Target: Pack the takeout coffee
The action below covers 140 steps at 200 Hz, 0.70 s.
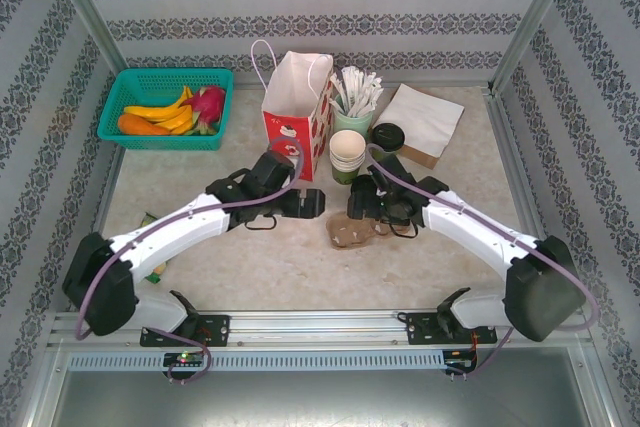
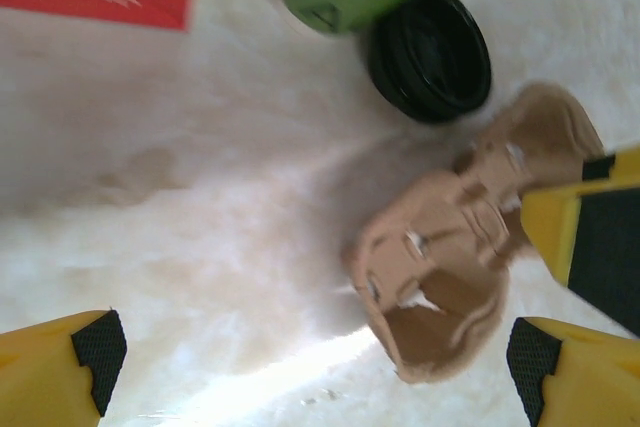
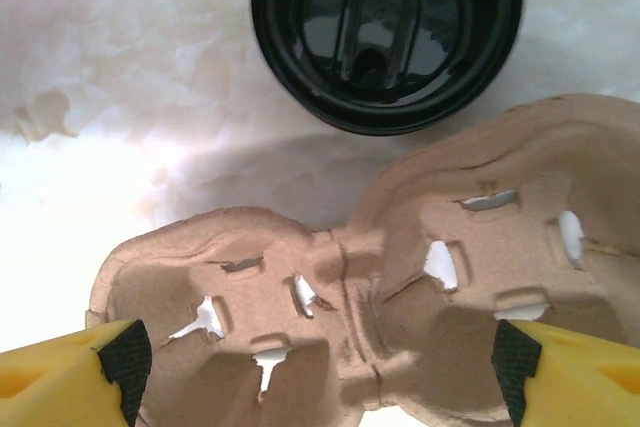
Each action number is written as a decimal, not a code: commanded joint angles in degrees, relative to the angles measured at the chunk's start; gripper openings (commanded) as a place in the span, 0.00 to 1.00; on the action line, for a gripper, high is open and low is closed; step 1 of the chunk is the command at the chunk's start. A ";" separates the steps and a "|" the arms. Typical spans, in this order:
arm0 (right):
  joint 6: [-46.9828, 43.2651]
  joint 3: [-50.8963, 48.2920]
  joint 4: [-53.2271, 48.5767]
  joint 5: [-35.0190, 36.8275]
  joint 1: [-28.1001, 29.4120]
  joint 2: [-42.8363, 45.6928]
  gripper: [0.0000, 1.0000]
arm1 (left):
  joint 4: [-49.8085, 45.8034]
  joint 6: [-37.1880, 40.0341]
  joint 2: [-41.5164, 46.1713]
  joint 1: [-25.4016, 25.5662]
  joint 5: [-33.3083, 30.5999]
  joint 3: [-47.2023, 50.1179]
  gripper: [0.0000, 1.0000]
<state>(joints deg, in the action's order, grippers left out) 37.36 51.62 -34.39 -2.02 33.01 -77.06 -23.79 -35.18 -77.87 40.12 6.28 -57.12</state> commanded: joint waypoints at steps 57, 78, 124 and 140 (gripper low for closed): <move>-3.40 7.47 -10.08 1.92 4.14 -11.39 0.66 | -0.73 -16.29 5.66 -1.07 -21.14 7.20 0.99; -4.25 9.32 -11.36 2.28 4.52 -13.91 0.57 | -1.34 -17.50 6.22 -1.09 -22.64 7.88 0.99; -3.86 9.04 -12.11 3.51 4.61 -14.80 0.38 | -1.15 -17.97 6.45 -1.26 -23.29 8.65 0.99; -4.23 9.00 -12.05 2.99 4.61 -14.86 0.31 | -0.78 -17.84 6.23 -1.36 -23.23 8.66 0.99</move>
<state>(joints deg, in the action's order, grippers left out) 34.09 59.86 -44.60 -0.03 37.01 -91.70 -23.99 -51.75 -72.62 39.53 -15.11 -49.23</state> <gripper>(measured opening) 0.345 0.994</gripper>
